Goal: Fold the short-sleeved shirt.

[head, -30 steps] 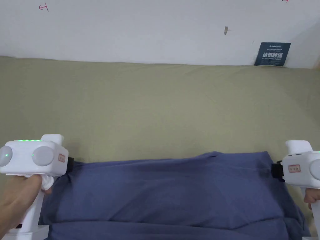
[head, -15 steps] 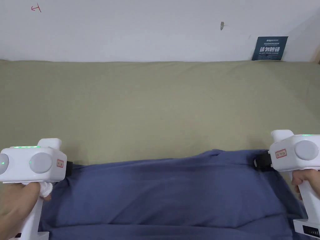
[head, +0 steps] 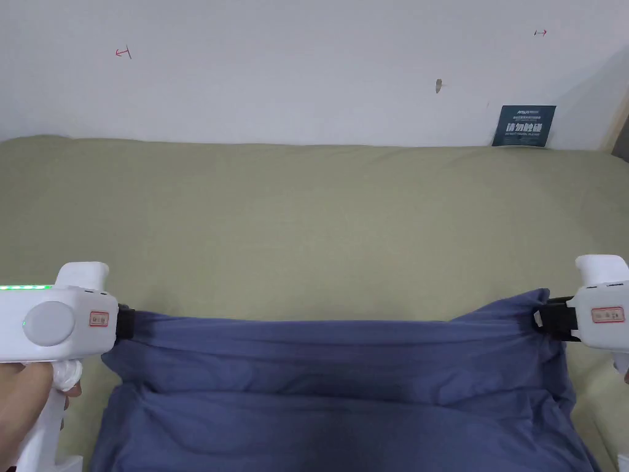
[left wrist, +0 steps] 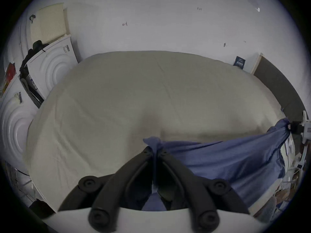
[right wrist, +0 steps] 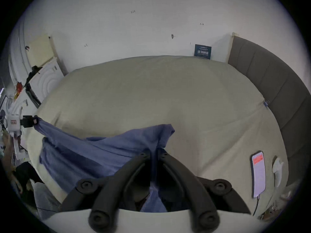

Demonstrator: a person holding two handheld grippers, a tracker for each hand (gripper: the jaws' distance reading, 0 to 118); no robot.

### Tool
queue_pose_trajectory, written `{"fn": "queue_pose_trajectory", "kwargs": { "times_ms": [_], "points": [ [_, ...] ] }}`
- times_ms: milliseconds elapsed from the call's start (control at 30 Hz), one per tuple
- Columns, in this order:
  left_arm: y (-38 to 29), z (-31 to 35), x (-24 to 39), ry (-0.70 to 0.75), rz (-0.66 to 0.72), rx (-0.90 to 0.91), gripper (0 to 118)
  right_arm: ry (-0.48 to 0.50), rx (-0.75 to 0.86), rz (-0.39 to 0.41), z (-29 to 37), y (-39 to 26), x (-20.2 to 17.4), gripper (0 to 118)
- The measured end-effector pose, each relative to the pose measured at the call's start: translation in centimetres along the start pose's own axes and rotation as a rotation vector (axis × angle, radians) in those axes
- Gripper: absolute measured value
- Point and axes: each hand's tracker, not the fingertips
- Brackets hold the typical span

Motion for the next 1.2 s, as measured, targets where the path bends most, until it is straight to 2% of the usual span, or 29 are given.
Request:
{"fn": "queue_pose_trajectory", "kwargs": {
  "times_ms": [200,433,600,767,800,833,867,900,933,967,1000,1067,1133,1167,1200],
  "points": [
    [-6.2,3.1,-0.9,-0.011,0.014,0.003,4,0.025,0.005,-0.010,3.9,-6.3,-0.3,7],
    [-11.3,3.7,-1.3,-0.017,0.022,-0.013,4,0.041,-0.032,-0.064,4.9,-12.9,-0.2,7],
    [-12.8,2.9,-1.3,-0.013,0.043,-0.050,4,0.045,-0.062,-0.093,4.1,-15.0,-0.2,7],
    [-13.0,2.7,-1.0,-0.016,0.055,-0.072,4,0.036,-0.067,-0.090,3.6,-15.2,-0.1,7],
    [-13.1,2.7,-1.0,-0.020,0.063,-0.069,10,0.033,-0.059,-0.085,3.9,-15.1,-0.2,10],
    [-13.0,2.8,-1.0,-0.022,0.063,-0.068,32,0.031,-0.055,-0.081,4.1,-15.0,-0.4,24],
    [-13.1,2.9,-1.0,-0.019,0.060,-0.066,85,0.019,-0.052,-0.075,4.4,-14.8,-0.6,64],
    [-13.3,3.0,-0.9,0.003,0.048,-0.057,116,-0.014,-0.038,-0.059,4.8,-14.6,-0.9,101],
    [-13.3,2.9,-1.0,0.008,0.039,-0.056,118,-0.023,-0.035,-0.046,5.1,-14.4,-1.1,118],
    [-13.4,3.2,-1.0,0.011,0.038,-0.041,117,-0.017,-0.027,-0.043,5.4,-14.3,-1.3,110],
    [-13.2,3.9,-0.9,0.028,0.044,0.006,115,-0.019,0.043,-0.058,5.8,-14.4,-1.7,109],
    [-12.9,4.7,-0.5,0.034,0.042,0.021,109,-0.041,0.040,-0.077,6.5,-13.6,-1.7,109],
    [-12.5,5.7,0.1,0.069,0.031,0.080,94,-0.024,0.089,-0.106,6.9,-13.2,-2.2,106],
    [-12.4,6.1,0.6,0.096,-0.008,0.117,89,-0.020,0.114,-0.102,7.0,-13.0,-2.7,104],
    [-12.3,6.5,1.1,0.102,-0.029,0.144,89,-0.029,0.135,-0.092,7.9,-12.2,-3.7,104]
  ]
}}
